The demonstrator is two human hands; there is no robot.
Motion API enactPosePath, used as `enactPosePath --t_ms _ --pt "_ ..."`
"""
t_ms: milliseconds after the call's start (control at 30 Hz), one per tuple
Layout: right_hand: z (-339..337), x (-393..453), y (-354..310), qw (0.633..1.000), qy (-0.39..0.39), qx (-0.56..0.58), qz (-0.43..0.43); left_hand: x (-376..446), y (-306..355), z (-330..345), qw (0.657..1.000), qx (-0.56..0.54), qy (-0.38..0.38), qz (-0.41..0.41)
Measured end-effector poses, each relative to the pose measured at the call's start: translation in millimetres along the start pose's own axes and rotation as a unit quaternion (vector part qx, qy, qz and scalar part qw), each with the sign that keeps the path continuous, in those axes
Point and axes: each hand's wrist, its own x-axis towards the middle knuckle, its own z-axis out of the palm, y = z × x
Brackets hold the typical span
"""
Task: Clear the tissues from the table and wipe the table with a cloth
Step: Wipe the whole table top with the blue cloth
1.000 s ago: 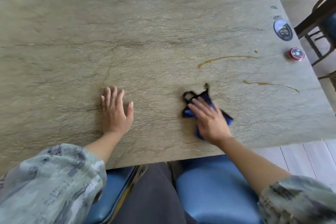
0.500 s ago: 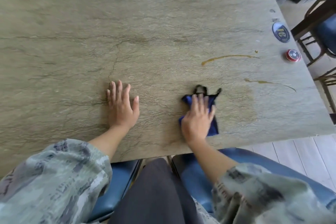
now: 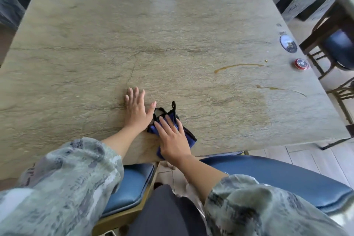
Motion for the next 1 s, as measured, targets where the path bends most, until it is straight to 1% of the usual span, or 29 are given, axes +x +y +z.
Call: enactPosePath --t_ms 67,167,233,300,367,467,533,633,800,900,1000 --pt "-3 0 14 0.998 -0.019 -0.003 -0.065 3 -2 -5 0.999 -0.01 -0.035 -0.008" --pt "-18 -5 51 0.979 -0.05 -0.04 -0.194 2 -2 -12 0.998 -0.004 -0.067 -0.012" --pt "-30 -13 84 0.973 -0.059 -0.051 -0.219 -4 3 -9 0.997 0.038 -0.063 -0.018" --pt "-42 -23 117 0.978 -0.046 -0.056 -0.194 -13 14 2 0.998 0.057 -0.028 -0.019" --pt "-53 -31 149 0.982 -0.057 -0.061 -0.169 -19 31 15 0.999 0.032 0.002 -0.014" --pt "-72 -41 195 0.986 -0.07 -0.061 -0.142 -17 69 36 1.0 -0.006 0.012 0.014" --pt "-86 -49 229 0.992 -0.057 -0.047 -0.099 -9 102 50 0.999 -0.012 0.016 0.039" --pt "-103 -73 280 0.999 -0.029 -0.023 -0.022 8 160 72 0.997 -0.027 0.027 0.062" --pt "-122 -126 363 0.999 0.027 -0.018 0.043 31 242 117 0.996 -0.036 0.016 0.08" --pt "-141 -140 408 0.988 0.08 0.003 0.129 33 264 141 0.998 -0.017 0.028 0.062" --pt "-147 -130 424 0.961 0.146 0.024 0.232 31 265 150 0.996 -0.003 0.073 0.052"
